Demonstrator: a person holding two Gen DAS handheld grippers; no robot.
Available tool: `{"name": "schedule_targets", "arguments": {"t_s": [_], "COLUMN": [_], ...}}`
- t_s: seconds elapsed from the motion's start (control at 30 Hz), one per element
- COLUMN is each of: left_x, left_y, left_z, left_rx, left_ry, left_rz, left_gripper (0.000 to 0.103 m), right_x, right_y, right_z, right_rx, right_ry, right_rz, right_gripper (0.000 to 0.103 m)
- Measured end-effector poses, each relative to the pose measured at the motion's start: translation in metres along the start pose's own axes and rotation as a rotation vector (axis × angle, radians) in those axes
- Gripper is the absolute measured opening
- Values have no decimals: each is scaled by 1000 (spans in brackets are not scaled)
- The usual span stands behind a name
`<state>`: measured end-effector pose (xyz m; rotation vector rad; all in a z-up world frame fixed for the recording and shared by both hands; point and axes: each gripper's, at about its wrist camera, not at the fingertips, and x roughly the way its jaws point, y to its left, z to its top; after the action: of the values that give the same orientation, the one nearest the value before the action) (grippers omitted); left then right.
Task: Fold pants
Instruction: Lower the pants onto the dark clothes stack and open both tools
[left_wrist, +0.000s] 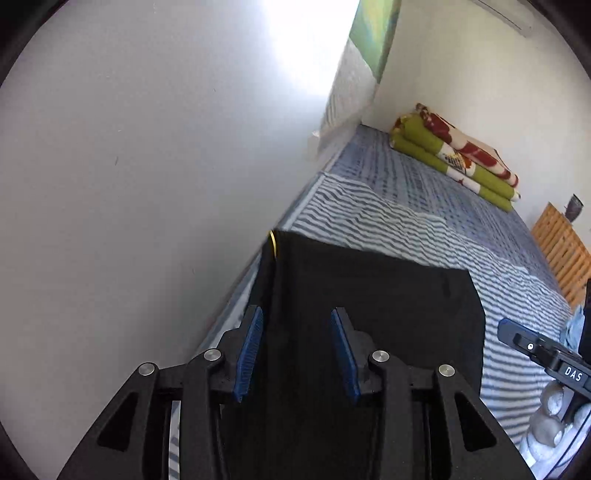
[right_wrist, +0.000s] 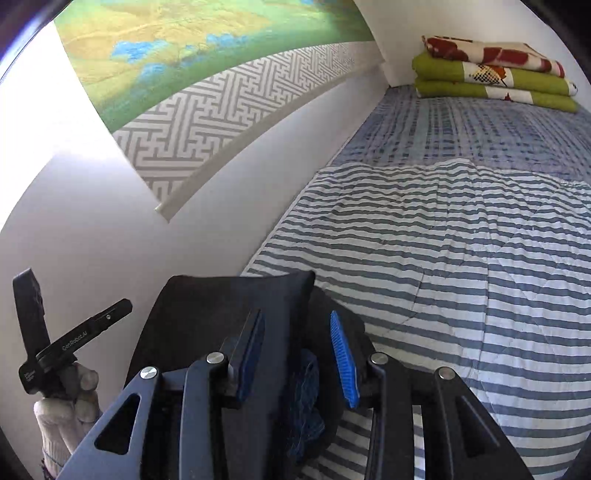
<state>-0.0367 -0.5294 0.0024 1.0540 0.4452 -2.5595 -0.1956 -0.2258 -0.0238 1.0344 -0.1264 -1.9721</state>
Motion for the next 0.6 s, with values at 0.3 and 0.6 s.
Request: {"name": "schedule_targets", "arguments": {"t_s": [0.3,0.6], "left_x": [-31,-138], "left_y": [21,-30], "left_z": [-116,-209], "left_rx": [-132,-86], "left_ry": [111,62], "left_rz": [111,114], "left_gripper": [42,42], "right_x": [2,-118], "right_y": [52,37], "right_z": [-100,-175], "right_rx": [-177,-223], "right_ry": [236,263], "right_rz": [4,-75], "right_gripper": [34,34]}}
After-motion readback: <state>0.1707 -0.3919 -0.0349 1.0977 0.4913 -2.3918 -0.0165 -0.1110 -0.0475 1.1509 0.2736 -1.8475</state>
